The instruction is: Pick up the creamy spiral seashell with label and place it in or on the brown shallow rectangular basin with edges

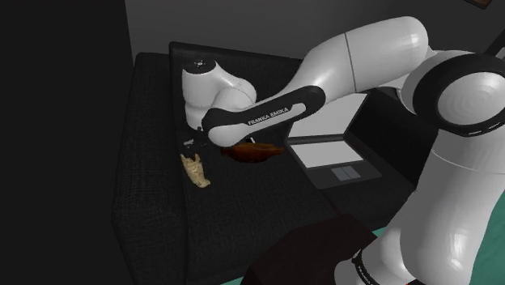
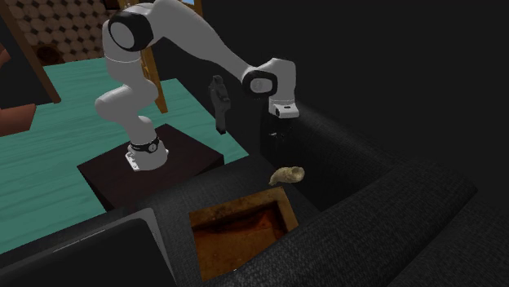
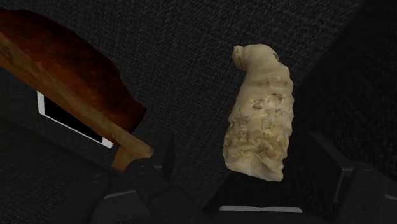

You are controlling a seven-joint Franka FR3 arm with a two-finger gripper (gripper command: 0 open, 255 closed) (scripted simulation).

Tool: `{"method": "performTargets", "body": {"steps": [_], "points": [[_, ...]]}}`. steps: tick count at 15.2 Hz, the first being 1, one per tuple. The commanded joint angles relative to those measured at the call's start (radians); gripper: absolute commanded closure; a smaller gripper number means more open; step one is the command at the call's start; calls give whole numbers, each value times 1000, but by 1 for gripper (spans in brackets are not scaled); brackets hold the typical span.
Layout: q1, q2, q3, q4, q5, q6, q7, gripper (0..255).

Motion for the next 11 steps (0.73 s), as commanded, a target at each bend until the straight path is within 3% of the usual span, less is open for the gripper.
{"method": "performTargets", "body": {"steps": [1,11], "points": [[76,112,-58,-9,-199,185,231,0],[39,206,-46,24,-297,231,297,0]]}}
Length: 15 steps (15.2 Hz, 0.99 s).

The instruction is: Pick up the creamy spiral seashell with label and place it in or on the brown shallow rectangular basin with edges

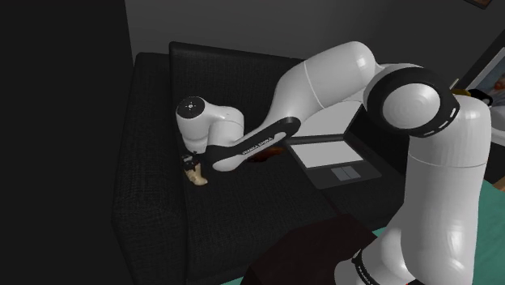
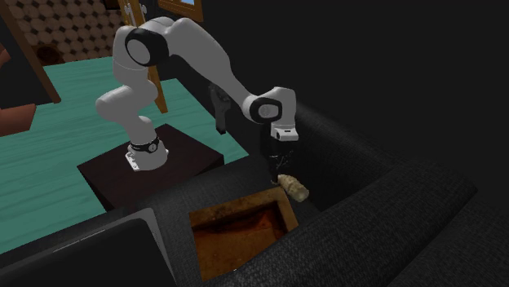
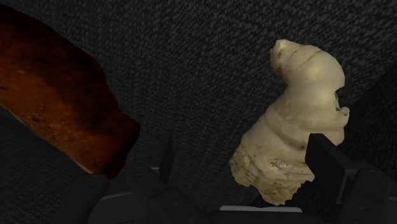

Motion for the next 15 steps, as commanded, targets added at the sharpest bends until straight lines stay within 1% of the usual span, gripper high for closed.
{"method": "performTargets", "body": {"steps": [1,6,7,9,12,15], "points": [[0,22,19,-5,-12,129,18,0],[-25,25,47,-3,-29,121,28,0],[-21,40,47,20,-27,112,24,255],[-26,12,44,-41,-40,141,46,255],[-37,-18,46,-71,-35,147,39,255],[-35,-14,42,-79,-45,157,50,255]]}}
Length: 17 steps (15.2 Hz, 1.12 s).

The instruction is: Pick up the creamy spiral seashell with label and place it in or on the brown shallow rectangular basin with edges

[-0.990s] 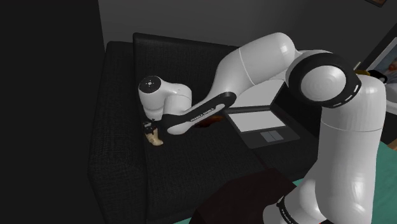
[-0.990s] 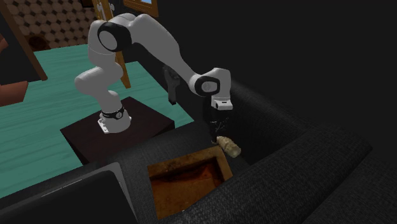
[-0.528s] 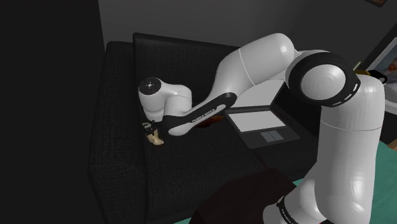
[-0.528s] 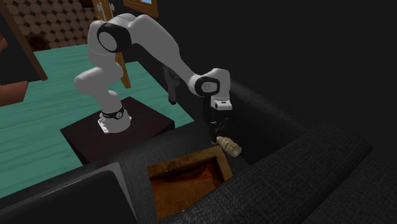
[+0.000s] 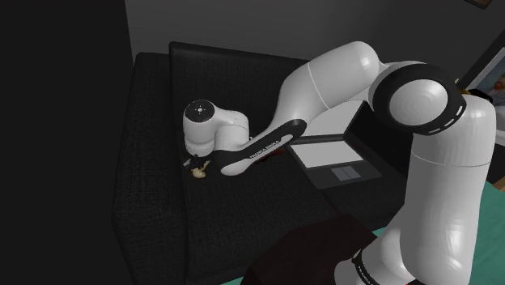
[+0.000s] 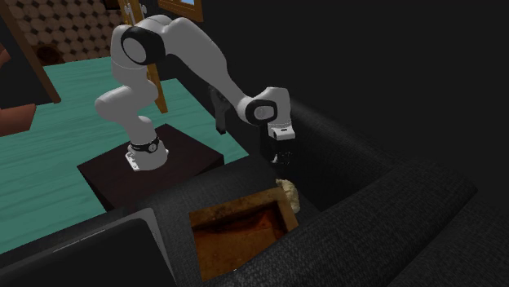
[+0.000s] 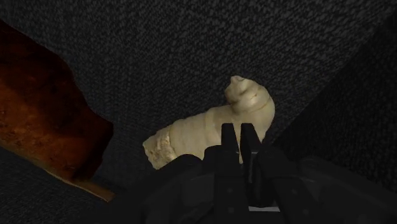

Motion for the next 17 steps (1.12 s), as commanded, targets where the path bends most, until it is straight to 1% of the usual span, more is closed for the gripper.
{"method": "performTargets", "body": {"steps": [1,2,3,4,6,13,17], "points": [[16,51,11,67,12,-22,-19,255],[11,42,19,67,18,-30,-25,255],[5,24,9,42,13,-70,-19,255],[5,24,9,42,13,-70,-18,0],[-15,27,46,29,80,-76,-55,0],[-17,103,22,52,28,-28,-25,0],[-18,109,20,55,23,-25,-23,0]]}}
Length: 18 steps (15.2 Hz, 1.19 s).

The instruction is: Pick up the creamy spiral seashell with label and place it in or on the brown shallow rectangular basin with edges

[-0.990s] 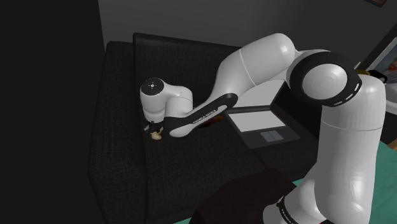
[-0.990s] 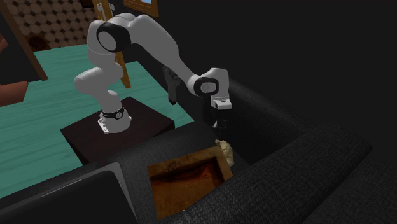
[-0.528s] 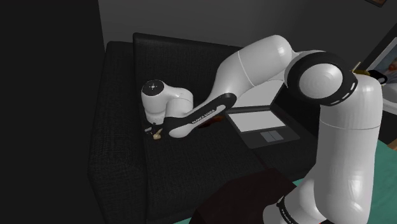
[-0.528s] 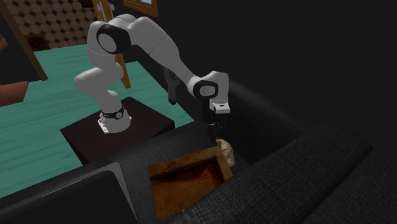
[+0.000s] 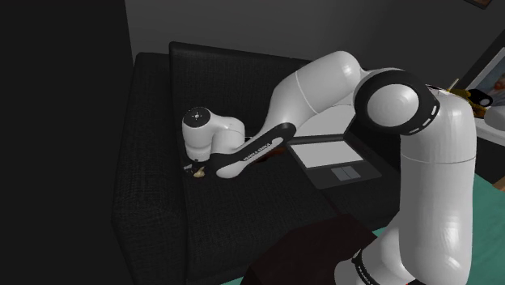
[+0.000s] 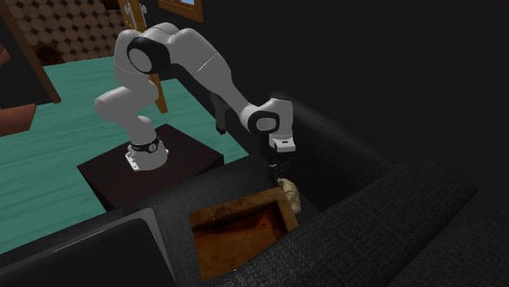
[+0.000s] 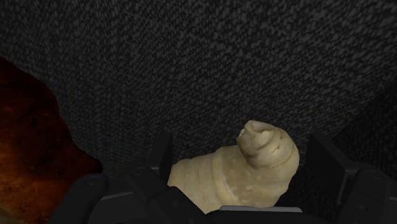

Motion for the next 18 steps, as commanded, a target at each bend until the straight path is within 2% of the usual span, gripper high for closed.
{"method": "performTargets", "body": {"steps": [1,4,5,14,18], "points": [[11,16,8,2,0,8,3,0],[10,16,9,2,-1,8,3,0],[11,11,9,-7,-2,11,7,255],[11,16,8,2,0,8,3,255],[0,-24,25,-6,29,-20,-26,255]]}}
